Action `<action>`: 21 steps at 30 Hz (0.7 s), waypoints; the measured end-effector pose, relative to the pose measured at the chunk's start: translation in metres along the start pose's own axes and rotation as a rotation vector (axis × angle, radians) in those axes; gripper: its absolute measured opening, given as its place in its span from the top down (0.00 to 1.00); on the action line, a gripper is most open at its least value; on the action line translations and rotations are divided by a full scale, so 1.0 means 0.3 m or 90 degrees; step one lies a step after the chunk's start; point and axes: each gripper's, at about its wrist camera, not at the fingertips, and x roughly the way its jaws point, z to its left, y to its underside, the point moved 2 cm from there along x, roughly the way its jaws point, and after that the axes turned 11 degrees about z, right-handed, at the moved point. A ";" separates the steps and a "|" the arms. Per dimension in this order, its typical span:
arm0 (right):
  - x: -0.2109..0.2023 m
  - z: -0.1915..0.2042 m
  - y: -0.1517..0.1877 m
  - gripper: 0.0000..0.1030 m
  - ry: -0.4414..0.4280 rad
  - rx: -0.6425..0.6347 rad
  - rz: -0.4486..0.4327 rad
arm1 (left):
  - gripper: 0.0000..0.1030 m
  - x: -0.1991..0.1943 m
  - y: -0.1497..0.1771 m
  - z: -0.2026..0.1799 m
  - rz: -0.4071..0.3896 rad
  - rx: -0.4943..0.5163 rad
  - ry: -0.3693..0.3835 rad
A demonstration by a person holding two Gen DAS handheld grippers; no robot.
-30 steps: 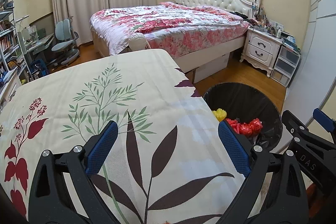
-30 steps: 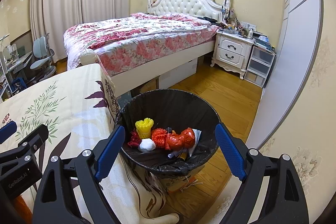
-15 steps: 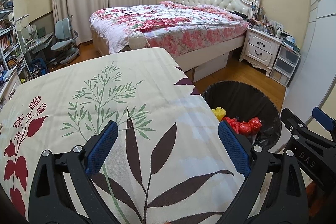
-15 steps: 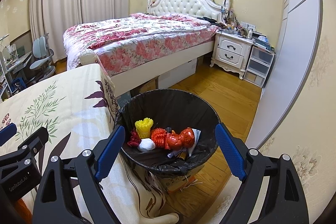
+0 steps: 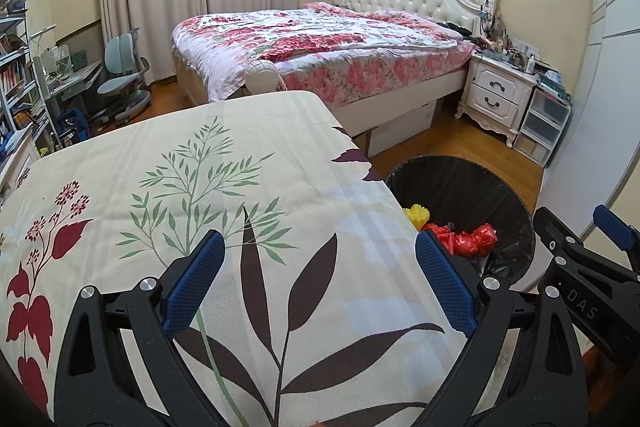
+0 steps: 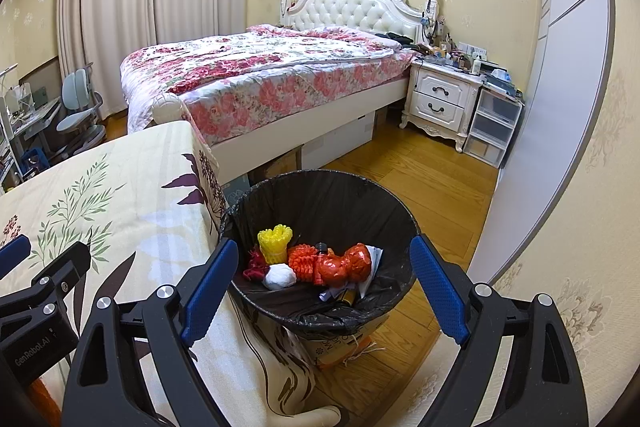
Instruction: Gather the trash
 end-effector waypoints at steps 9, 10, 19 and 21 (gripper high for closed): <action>0.000 0.001 0.001 0.17 0.001 0.000 0.000 | 0.09 -0.001 0.001 0.000 -0.001 0.000 0.000; 0.001 0.001 0.001 0.17 0.001 0.000 0.000 | 0.09 -0.001 0.001 0.000 -0.001 0.000 0.000; -0.004 -0.001 0.001 0.17 0.002 0.000 0.000 | 0.09 -0.014 0.000 -0.014 0.005 -0.003 0.005; -0.003 0.000 0.001 0.17 0.002 0.000 0.000 | 0.09 -0.014 -0.001 -0.014 0.004 -0.003 0.005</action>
